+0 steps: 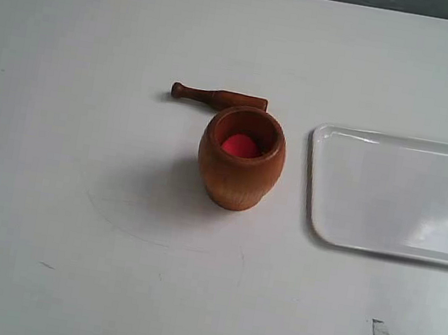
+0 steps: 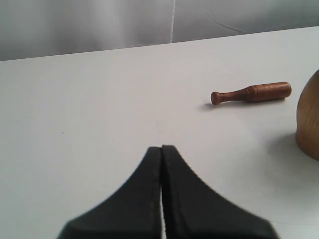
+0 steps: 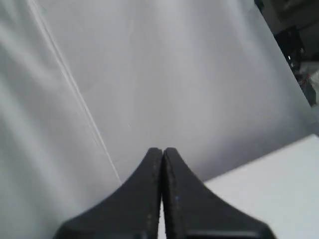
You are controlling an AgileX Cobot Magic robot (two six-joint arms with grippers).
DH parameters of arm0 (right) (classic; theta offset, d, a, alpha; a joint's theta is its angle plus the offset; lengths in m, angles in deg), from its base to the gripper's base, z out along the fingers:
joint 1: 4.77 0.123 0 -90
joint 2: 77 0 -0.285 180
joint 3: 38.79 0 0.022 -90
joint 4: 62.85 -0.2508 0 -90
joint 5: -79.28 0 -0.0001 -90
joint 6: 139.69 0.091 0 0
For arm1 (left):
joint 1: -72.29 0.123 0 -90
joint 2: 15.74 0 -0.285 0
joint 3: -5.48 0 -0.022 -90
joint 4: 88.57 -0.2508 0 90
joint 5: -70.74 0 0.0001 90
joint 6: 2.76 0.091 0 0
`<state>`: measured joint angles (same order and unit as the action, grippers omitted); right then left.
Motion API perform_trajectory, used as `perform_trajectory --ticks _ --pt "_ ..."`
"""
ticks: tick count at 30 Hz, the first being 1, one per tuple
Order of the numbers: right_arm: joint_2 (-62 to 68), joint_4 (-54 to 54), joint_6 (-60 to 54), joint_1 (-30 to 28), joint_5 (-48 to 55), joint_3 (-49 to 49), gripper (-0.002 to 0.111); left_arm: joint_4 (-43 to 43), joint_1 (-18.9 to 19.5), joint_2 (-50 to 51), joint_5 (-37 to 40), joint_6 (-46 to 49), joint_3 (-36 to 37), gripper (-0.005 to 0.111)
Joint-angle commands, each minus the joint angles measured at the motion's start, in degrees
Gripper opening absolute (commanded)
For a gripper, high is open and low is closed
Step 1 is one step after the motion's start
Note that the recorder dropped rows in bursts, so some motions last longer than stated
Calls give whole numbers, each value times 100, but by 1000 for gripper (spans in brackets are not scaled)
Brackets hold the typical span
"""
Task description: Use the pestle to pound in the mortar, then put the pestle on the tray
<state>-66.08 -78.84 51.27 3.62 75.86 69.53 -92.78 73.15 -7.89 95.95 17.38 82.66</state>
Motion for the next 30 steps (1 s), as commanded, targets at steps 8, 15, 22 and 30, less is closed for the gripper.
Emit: perform_trajectory --ticks 8,15,22,30 --pt "1623 959 -1490 -31 2285 3633 0 42 -44 -7 -17 -47 3 0" --pt "3593 -1165 -4541 -31 3879 5307 0 42 -44 -7 -17 -47 3 0" --pt "5918 -2937 -6294 -19 5491 6514 0 42 -44 -7 -17 -47 3 0" --pt "8496 -1940 -6743 1373 5461 7844 0 42 -44 -7 -17 -47 3 0"
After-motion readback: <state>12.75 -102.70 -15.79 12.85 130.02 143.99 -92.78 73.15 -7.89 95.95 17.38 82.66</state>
